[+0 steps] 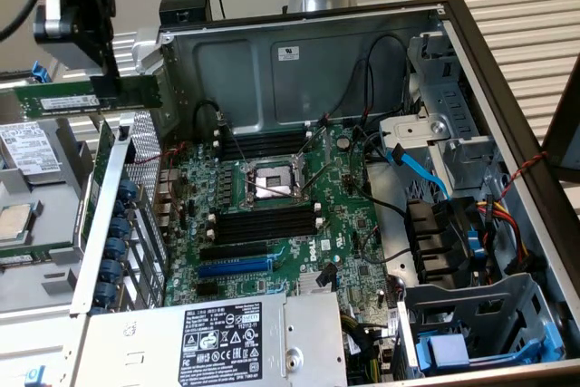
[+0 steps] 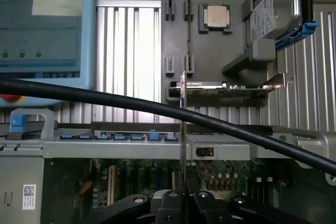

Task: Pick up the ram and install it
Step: 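Pick up the ram and move it above insertion slot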

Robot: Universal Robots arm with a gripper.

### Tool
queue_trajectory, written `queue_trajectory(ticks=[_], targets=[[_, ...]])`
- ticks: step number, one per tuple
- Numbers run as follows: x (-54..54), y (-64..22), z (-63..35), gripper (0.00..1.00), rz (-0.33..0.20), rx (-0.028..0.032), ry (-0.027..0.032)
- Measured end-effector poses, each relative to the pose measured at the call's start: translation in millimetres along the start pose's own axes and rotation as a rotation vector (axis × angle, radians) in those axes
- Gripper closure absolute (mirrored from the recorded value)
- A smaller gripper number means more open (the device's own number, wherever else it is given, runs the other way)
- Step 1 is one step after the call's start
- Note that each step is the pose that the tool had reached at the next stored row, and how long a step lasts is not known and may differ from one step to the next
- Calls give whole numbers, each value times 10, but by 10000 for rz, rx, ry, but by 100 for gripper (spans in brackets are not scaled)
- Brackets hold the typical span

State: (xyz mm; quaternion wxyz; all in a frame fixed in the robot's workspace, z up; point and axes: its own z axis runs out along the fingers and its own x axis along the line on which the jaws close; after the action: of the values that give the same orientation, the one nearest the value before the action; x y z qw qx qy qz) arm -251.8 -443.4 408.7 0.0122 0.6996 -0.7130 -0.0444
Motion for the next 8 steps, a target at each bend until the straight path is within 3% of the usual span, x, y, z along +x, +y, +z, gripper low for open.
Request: queue_trajectory(ticks=[8], targets=[[-5,-365,31,87,-2,-1,0]])
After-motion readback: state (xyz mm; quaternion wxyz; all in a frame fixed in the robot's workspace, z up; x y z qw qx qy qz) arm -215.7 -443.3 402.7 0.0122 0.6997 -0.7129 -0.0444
